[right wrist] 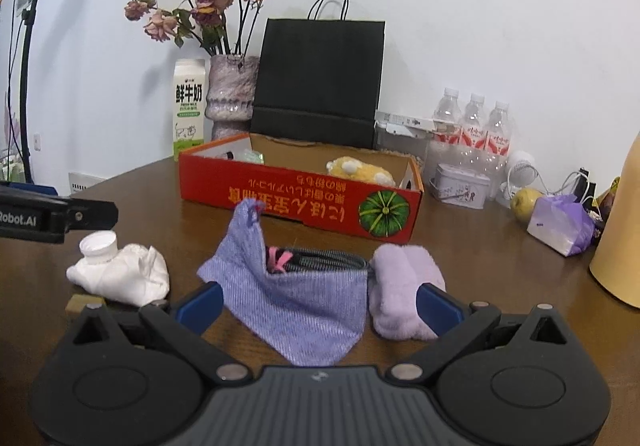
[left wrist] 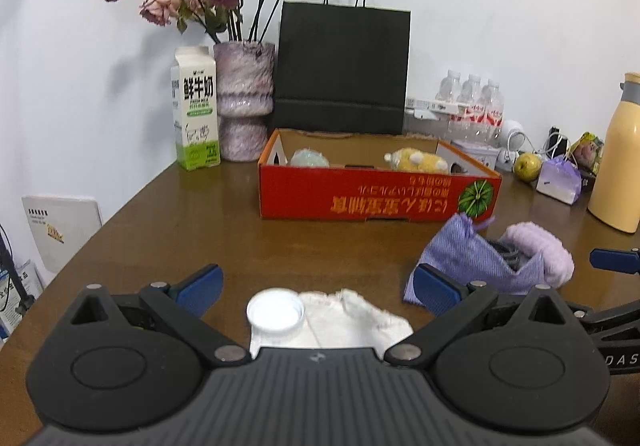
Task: Organize objects
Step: 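Withdraw both tools from the box back toward the table items, then move the left tool down to the small wooden block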
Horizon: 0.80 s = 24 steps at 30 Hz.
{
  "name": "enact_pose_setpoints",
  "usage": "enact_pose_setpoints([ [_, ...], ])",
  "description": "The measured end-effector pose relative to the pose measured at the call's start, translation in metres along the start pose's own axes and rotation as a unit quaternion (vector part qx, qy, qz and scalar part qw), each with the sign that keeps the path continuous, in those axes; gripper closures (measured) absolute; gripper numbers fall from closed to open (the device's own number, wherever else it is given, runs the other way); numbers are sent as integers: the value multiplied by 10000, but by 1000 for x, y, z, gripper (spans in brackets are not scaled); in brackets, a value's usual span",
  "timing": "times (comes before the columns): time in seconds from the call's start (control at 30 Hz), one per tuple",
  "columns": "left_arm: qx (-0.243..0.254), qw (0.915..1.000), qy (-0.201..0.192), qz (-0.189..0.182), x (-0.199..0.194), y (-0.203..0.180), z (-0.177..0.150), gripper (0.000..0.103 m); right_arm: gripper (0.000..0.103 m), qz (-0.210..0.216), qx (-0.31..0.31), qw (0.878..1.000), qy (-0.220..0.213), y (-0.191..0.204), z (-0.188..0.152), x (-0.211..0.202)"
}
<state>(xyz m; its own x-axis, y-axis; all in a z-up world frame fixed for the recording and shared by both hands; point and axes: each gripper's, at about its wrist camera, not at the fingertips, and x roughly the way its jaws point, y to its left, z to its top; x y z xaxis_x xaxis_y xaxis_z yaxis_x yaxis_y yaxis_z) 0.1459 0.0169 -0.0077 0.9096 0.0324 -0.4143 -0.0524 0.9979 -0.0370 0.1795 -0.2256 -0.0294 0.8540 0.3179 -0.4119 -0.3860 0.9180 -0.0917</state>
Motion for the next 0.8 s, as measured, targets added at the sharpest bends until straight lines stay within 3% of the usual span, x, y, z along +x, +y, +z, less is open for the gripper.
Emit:
enact_pose_setpoints([
  [0.4,256,9993,146,250,-12,-11,-17,0,0,104,132,9998,78,-2,-8,-12],
  [0.8,186,9935,1023,467,-5,-8,-30,0,0,190,401,9988,191,-9,-12,-14],
])
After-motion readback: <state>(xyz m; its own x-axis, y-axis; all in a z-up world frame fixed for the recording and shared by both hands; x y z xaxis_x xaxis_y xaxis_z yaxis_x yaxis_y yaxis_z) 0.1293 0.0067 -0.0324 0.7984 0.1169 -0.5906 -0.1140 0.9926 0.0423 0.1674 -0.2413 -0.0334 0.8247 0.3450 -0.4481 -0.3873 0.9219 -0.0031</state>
